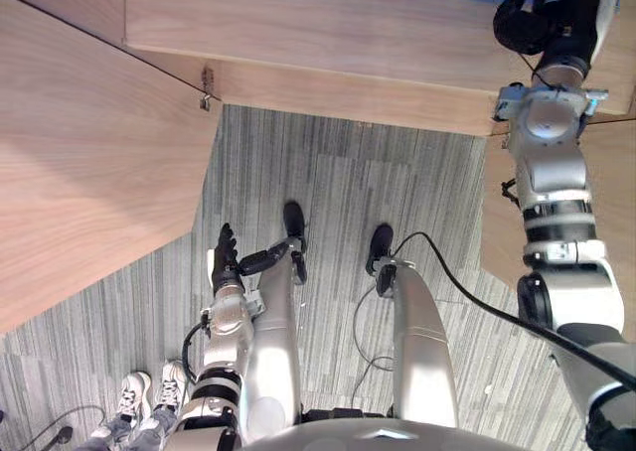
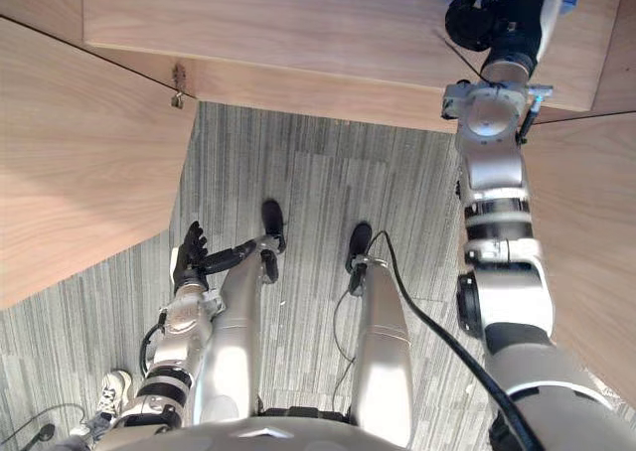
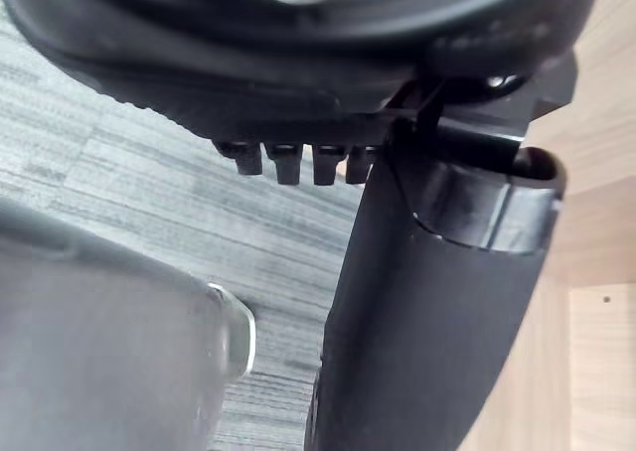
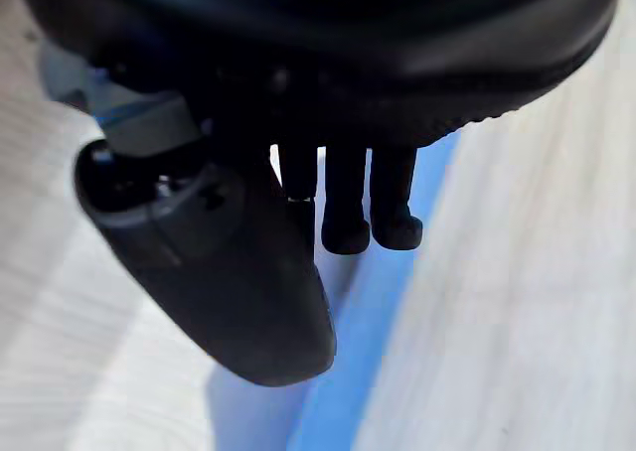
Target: Walk over to the cabinet, pick up the folder, carry it to the office cabinet, place the folder inside the office cabinet, then close the office cabinet door
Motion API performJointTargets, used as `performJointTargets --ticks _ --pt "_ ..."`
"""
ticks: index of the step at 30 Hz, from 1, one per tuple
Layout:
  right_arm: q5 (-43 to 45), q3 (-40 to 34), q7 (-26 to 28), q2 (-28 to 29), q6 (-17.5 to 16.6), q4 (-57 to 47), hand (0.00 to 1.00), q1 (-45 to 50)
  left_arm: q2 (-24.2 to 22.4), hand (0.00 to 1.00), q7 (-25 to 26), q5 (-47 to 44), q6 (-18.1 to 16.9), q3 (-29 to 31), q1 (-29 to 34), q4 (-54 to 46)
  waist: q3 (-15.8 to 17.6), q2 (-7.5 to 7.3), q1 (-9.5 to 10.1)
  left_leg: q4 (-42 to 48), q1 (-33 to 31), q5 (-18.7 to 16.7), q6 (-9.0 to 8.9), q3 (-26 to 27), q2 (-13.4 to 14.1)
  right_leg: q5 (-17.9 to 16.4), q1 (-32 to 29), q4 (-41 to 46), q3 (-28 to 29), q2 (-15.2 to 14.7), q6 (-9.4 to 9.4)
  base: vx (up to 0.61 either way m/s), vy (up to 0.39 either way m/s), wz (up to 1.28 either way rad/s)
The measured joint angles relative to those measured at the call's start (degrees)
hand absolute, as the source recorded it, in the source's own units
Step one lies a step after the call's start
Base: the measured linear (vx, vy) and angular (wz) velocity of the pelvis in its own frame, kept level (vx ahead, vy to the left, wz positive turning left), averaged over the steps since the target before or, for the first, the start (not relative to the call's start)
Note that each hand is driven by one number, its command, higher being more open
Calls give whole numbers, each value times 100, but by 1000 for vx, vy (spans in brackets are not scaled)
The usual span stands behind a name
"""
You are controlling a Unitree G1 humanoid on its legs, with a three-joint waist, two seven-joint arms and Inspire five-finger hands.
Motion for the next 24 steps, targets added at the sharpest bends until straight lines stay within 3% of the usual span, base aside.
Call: performJointTargets --ticks 5,10,15,18,24 --pt "-11 33 6 798 -521 -1344 0 1908 -126 100 -158 64 132 -48 90 16 -6 1 -28 9 772 -244 -22 141 88 -24 776 -196 95 71 23 23 8 -15" --pt "-32 500 413 1614 -544 -1630 0 3731 -102 100 -263 148 194 -52 449 14 -98 -21 -82 -356 1768 -289 -68 329 90 -22 1679 -561 152 92 39 45 -9 -11" --pt "-466 899 1049 2131 -624 -1591 0 5108 -85 100 -406 340 237 -105 999 326 -571 -94 -145 -941 2631 -225 -148 444 88 21 2500 -1182 160 172 75 125 -31 -7" --pt "-763 921 1313 2260 -851 -729 0 5314 14 100 -504 453 299 -115 1077 947 -939 -175 -265 -1512 3135 -48 -203 447 6 204 3033 -1831 108 209 120 221 -24 3" --pt "-1863 886 1495 2188 -781 1245 0 5139 120 100 -587 844 320 -116 1201 1528 -1276 -152 -310 -2566 4178 228 -228 764 -106 736 4031 -3074 256 277 216 142 27 -18"
